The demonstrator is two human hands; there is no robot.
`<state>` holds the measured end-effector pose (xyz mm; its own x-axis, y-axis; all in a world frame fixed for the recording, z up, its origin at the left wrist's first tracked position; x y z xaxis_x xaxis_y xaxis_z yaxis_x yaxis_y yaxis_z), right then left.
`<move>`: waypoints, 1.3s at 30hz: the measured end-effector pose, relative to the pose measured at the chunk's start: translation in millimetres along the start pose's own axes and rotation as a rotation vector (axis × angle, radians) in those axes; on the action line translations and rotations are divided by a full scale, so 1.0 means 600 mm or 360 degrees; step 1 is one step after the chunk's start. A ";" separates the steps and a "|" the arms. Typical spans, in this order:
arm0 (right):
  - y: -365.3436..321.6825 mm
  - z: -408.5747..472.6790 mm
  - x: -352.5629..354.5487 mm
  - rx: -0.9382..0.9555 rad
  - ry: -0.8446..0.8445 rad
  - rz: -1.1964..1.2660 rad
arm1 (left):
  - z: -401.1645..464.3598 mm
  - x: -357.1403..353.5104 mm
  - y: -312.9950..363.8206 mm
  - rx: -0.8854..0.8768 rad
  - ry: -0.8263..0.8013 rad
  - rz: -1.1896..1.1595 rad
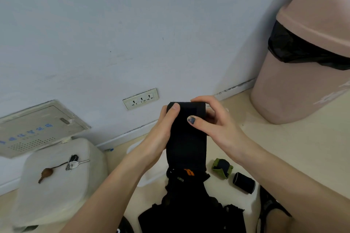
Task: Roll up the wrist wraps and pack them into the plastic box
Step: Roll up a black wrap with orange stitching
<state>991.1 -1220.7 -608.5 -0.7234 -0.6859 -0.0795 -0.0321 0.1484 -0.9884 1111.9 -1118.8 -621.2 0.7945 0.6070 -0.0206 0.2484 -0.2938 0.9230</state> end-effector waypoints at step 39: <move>0.008 0.008 0.009 0.0111 -0.0081 -0.0260 | 0.012 0.014 0.006 -0.0042 -0.0005 -0.0103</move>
<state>990.3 -1227.0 -614.2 -0.6767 -0.7321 0.0781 -0.0972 -0.0163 -0.9951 1123.3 -1120.2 -620.7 0.7789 0.6219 -0.0815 0.2846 -0.2346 0.9295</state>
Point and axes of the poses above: each hand's wrist, its own z-axis towards the middle knuckle, its own x-axis out of the back of the hand, y = z × x, the point moved 4 cm from there along z, towards the middle knuckle, and after that the axes turned 10 degrees about y, right-handed, at the moved point
